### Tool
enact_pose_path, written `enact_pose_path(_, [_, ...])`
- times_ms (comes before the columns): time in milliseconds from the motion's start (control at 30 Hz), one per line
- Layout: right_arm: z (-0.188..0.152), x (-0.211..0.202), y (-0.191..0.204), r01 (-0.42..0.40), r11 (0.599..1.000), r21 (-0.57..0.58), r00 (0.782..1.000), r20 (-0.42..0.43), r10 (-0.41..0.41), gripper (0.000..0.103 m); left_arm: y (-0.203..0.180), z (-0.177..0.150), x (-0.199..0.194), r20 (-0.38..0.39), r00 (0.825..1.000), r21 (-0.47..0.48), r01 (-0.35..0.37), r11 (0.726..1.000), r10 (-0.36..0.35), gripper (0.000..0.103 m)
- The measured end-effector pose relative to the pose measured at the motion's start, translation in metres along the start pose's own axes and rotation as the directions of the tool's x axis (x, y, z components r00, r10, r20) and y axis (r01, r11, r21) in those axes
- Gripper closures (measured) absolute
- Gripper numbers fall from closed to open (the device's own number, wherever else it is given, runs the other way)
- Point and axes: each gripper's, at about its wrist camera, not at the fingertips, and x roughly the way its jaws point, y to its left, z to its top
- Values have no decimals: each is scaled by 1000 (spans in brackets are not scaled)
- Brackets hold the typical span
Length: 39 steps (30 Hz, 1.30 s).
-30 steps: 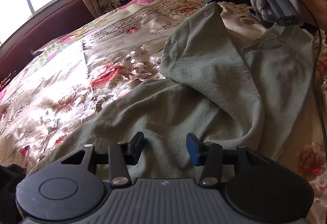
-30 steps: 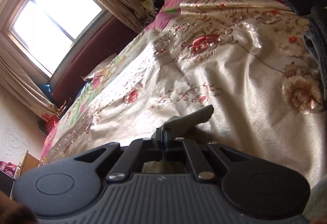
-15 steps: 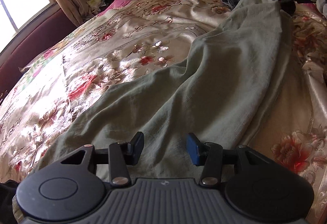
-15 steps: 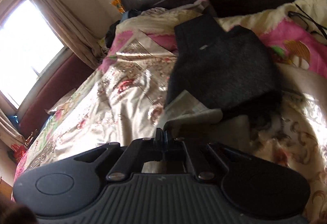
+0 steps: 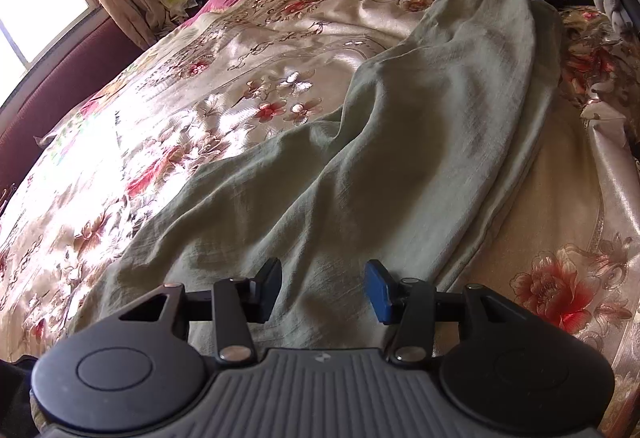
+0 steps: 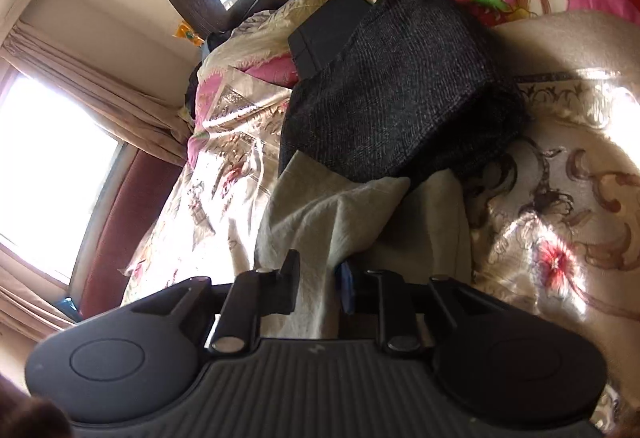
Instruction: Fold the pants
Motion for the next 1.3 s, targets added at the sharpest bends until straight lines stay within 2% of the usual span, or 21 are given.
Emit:
enact_pose_path(33, [1,-5,6,-16,1000,-16,1000,5,16,99,1,0,-2,2,1000,1,-1,1000,1,42])
enact_pose_path(200, [5,-48,36,-190,979,-78,979,62,195,99,2,-6,-8,-3,1000,20,4,1000,-4,42])
enact_pose_path(233, [6,-53,37,-184,978,-100,978,77,192,99,1,-8,-7,-6,1000,22,4,1000,-4,42])
enact_pose_path(300, [6,-49,30,-116,987,-111,990,67,124,99,0,-9,-7,-4,1000,19,1,1000,-1,42])
enact_pose_path(367, [2,-34,12,-21,995,-100,1000,8,22,95,0,-9,-6,-4,1000,8,1,1000,-1,42])
enact_pose_path(433, [-9,-22,-4,69,991,-111,995,-63,-76,95,0,-8,-5,-3,1000,-4,3,1000,-3,42])
enact_pose_path(500, [-18,-18,-20,65,996,-55,992,-102,-71,93,0,-8,-5,-5,1000,-2,7,1000,-7,42])
enact_pose_path(533, [-18,-16,-27,51,999,-7,993,-102,-52,88,-1,-8,-4,-6,1000,6,7,1000,-7,42])
enact_pose_path(600, [-15,-18,-35,2,998,68,998,-61,2,81,-1,-7,-4,-8,1000,14,5,1000,-5,42])
enact_pose_path(667, [-6,-14,-37,-53,993,109,998,-29,57,64,-1,-7,-3,-9,1000,14,5,1000,-5,42])
enact_pose_path(700, [-3,-11,-36,-60,992,111,998,-21,63,62,-2,-6,-3,-9,1000,14,4,1000,-4,42])
enact_pose_path(733, [1,-7,-34,-56,992,109,998,-12,58,62,-3,-6,-2,-9,1000,14,1,1000,-1,42])
enact_pose_path(767, [4,-4,-32,-55,993,108,998,-8,56,69,-3,-6,-3,-9,1000,13,-1,1000,1,42])
enact_pose_path(800, [7,-4,-31,-58,992,110,998,5,57,77,-4,-5,-3,-9,1000,12,0,1000,0,42])
enact_pose_path(833, [8,-7,-28,-76,991,107,997,21,74,91,-4,-5,-4,-8,1000,12,3,1000,-3,42])
enact_pose_path(967, [10,-29,-20,-163,984,70,984,90,157,93,-5,-7,-3,-3,1000,23,9,1000,-9,42])
enact_pose_path(1033, [10,-39,-17,-110,994,-18,983,149,111,89,-4,-6,-1,-4,1000,18,13,1000,-12,41])
enact_pose_path(1100, [11,-40,-18,-8,995,-99,979,202,28,86,-4,-6,-1,-3,1000,14,12,1000,-12,41])
enact_pose_path(1167, [13,-33,-26,92,990,-111,984,164,-73,69,-4,-7,-2,0,1000,16,8,1000,-8,41])
enact_pose_path(1233, [10,-35,-39,76,995,-60,991,116,-68,71,-5,-8,-2,2,1000,19,9,1000,-9,41])
enact_pose_path(1300, [2,-43,-46,83,995,-60,990,118,-76,71,-5,-9,-1,2,1000,23,10,1000,-10,40])
